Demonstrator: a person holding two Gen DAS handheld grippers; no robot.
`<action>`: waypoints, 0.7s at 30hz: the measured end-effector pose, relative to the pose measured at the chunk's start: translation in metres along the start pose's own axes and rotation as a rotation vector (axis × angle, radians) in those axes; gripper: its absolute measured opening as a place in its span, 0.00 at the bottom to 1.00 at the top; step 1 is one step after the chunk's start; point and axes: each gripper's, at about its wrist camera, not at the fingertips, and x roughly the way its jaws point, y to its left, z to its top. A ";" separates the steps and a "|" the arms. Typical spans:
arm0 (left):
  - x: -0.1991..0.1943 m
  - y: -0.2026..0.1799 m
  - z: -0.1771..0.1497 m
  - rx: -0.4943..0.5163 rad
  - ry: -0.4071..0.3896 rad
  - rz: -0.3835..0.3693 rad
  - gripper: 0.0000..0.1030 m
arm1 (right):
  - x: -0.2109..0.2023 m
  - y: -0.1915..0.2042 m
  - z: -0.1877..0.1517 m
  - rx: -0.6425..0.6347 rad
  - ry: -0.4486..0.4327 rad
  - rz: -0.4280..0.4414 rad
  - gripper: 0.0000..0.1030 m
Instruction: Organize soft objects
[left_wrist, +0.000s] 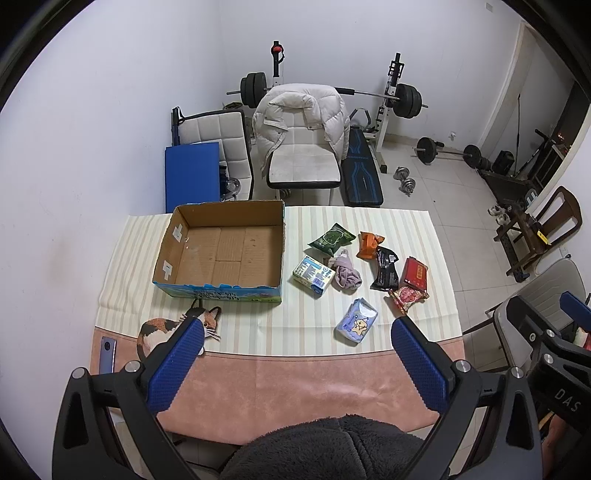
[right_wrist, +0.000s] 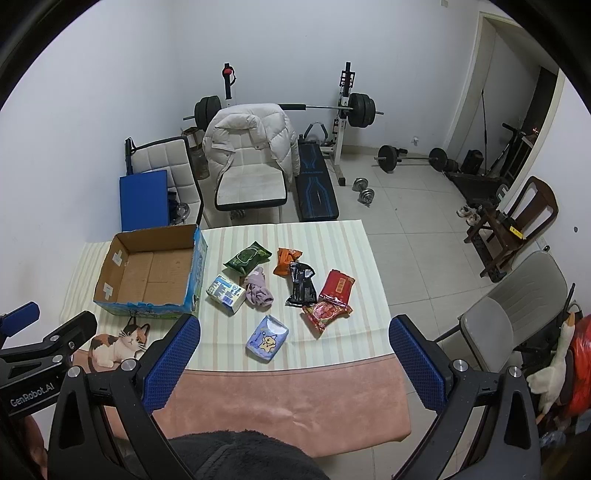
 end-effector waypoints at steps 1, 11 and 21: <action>0.000 0.000 0.000 0.000 0.000 0.000 1.00 | 0.001 -0.001 0.000 0.001 0.002 0.002 1.00; 0.005 -0.009 0.001 0.006 0.010 -0.017 1.00 | 0.011 -0.011 0.000 0.027 0.015 0.004 1.00; 0.097 -0.048 0.026 0.170 0.075 -0.023 1.00 | 0.089 -0.062 -0.001 0.119 0.092 -0.047 1.00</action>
